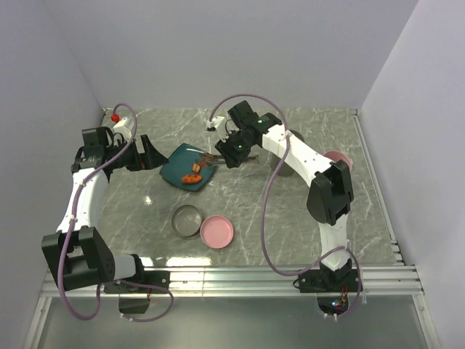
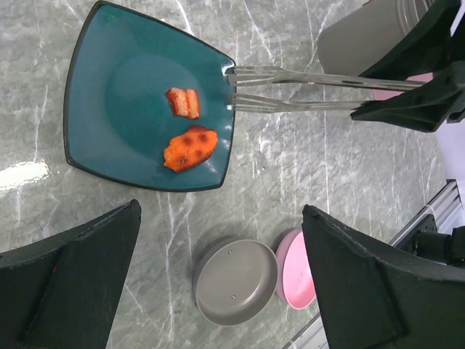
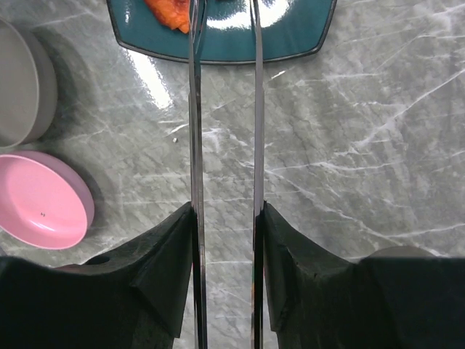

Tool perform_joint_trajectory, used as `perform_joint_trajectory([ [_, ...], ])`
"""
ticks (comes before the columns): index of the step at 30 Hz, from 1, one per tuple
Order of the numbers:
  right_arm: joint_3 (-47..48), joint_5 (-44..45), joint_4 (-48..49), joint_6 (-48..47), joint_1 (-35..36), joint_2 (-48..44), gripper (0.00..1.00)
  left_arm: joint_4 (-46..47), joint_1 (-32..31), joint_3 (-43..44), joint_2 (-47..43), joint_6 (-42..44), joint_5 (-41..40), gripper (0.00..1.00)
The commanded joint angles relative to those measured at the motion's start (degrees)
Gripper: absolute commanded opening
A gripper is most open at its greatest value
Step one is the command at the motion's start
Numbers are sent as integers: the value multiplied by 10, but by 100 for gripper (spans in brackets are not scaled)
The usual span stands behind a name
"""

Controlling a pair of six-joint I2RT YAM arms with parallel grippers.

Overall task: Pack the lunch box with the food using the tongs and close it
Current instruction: Pick up the fake food from the plate.

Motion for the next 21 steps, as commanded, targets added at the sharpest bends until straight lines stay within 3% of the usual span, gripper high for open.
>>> perform_joint_trajectory([
  [1,39,11,29,11,10,9,47,12,-1,12,7,-2,19,99],
  [21,81,27,33,13,33,75,58,11,-1,0,6,3,10,99],
])
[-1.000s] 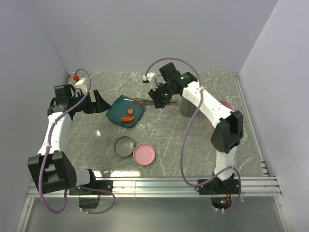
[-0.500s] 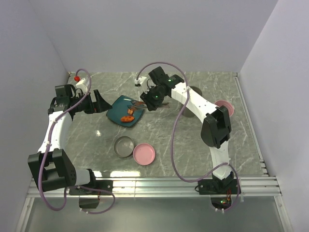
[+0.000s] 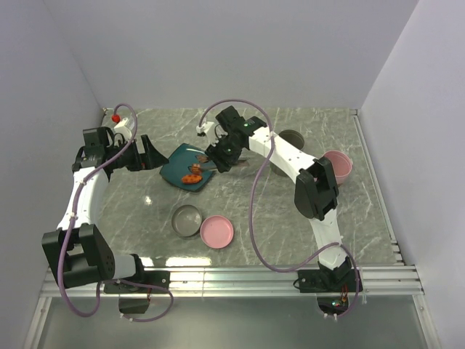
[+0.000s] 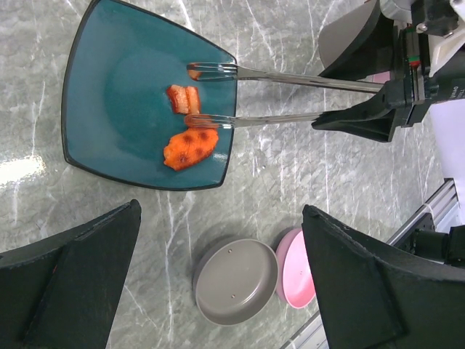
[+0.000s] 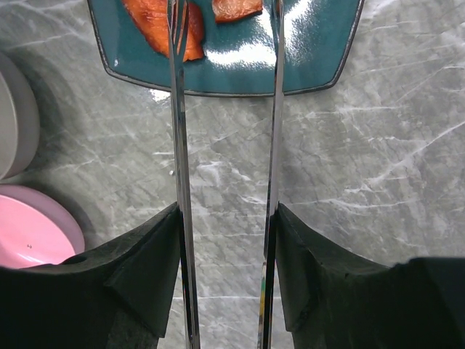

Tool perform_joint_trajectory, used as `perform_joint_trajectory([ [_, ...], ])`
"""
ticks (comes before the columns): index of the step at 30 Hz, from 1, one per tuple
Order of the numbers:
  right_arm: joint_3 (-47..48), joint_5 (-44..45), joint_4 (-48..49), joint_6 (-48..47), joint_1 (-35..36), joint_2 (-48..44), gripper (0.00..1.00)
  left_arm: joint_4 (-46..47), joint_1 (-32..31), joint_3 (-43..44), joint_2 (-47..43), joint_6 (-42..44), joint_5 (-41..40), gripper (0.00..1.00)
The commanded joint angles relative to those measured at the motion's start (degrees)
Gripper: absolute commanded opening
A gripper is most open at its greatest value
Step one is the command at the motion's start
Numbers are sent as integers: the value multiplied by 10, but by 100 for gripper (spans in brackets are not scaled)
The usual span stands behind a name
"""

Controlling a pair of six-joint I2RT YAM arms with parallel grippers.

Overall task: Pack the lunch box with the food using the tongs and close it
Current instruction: Pick up the fake food from the plate.

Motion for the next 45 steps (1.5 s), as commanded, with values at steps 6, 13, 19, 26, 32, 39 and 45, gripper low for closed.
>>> perform_joint_trajectory([
  [6,26,21,24,-4,7,5,57,10,-1,3,-2,6,5,100],
  [13,17,36,27,-13,8,9,57,11,0,-10,-11,10,-7,99],
  [19,32,37,20,-20,12,20,57,7,0,-18,-16,14,-10,99],
  [26,47,37,12,-26,20,31,56,9,0,-7,-4,12,-7,99],
  [32,42,45,11,-23,20,40,50,12,0,-5,0,8,-6,99],
  [39,51,24,-14,-17,4,37,45,14,0,-5,1,6,-4,100],
  [45,64,18,-17,-6,-5,24,39,14,0,-3,1,6,-3,99],
])
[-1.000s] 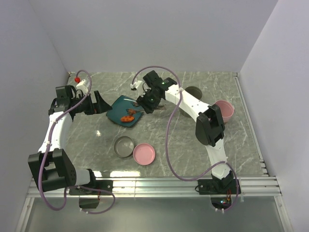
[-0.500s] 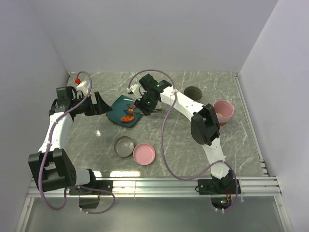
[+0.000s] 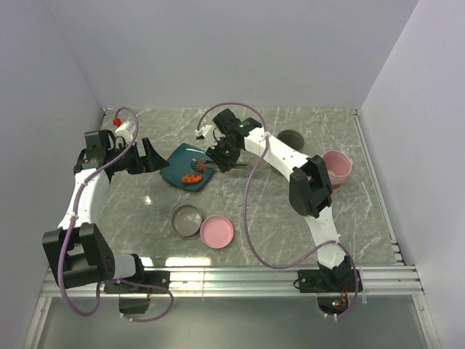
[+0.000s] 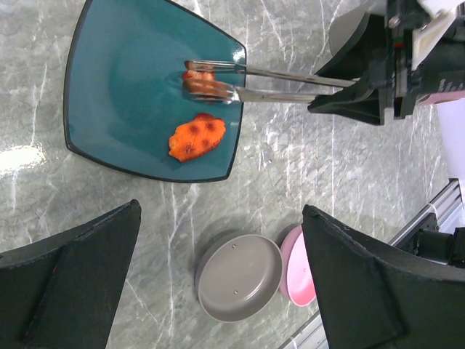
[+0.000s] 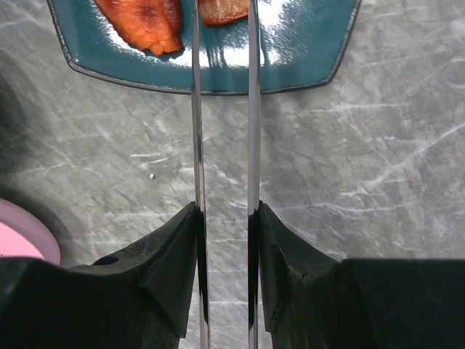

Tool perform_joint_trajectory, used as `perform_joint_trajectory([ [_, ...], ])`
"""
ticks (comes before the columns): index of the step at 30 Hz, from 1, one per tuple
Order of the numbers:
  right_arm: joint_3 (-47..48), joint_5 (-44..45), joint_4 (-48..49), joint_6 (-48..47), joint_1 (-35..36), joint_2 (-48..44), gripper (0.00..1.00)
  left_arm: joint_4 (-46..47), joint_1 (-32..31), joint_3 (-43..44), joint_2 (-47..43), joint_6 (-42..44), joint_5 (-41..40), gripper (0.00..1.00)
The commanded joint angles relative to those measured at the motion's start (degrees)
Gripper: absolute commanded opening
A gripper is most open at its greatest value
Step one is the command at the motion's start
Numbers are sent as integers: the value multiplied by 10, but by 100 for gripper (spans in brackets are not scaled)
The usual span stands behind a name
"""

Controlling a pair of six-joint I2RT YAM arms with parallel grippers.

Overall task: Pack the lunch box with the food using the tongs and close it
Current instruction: Pick up the fake food from the plate.

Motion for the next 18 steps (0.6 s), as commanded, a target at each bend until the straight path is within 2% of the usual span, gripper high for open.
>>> perform_joint_trajectory([
  [1,46,-13,-4,10,-8,-16,38,13,0,15,1,6,8,99],
  [8,85,-35,-7,37,-8,-38,38,9,0,17,0,10,7,99],
  [18,66,-57,-16,47,-17,-78,37,4,0,26,1,9,8,99],
])
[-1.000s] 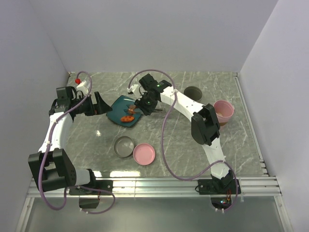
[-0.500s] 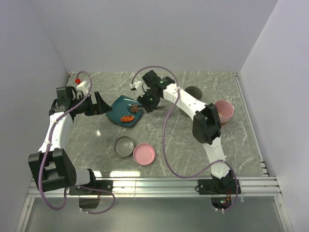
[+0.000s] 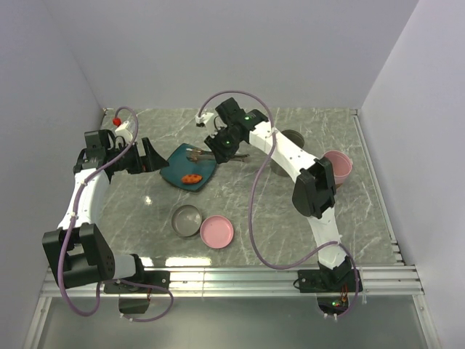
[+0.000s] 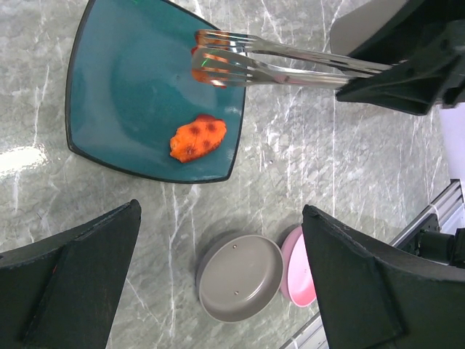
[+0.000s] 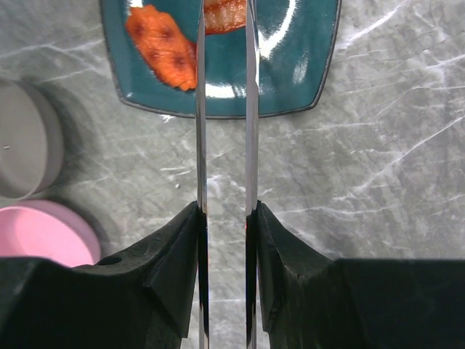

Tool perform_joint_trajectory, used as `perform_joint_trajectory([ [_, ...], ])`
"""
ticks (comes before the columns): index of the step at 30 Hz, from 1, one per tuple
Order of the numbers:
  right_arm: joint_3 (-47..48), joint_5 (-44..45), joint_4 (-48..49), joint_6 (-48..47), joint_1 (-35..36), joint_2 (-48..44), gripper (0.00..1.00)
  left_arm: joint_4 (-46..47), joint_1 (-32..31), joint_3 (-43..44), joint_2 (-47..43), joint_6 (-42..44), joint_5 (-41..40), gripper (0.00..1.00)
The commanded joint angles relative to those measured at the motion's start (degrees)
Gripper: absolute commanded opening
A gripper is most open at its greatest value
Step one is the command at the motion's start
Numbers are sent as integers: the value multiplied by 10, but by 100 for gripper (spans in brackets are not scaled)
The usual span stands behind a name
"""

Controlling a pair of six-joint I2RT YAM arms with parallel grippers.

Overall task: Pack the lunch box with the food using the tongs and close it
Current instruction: Pick up the fake food from the plate, then place the fake food in the packing box.

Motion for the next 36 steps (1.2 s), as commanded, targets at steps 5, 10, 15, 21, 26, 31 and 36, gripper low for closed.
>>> perform_joint_trajectory([
  [5,-28,-35,-5,13,-11,-101,37,3,0,27,5,7,14,99],
  [10,-39,-56,-13,24,-22,-132,36,-8,-1,38,4,12,12,99],
  [15,-43,-77,-31,33,-64,-166,36,-11,-1,41,1,13,11,100],
  [21,-106,-95,-39,31,-123,-245,36,-13,-1,45,1,13,16,99],
  [26,-146,-102,-55,26,-213,-316,36,-3,0,46,1,6,22,99],
  [31,-189,-114,-76,19,-294,-370,36,-5,-1,59,13,-2,29,99],
  [36,-226,-103,-89,-6,-361,-400,36,7,-1,56,15,-10,32,99],
])
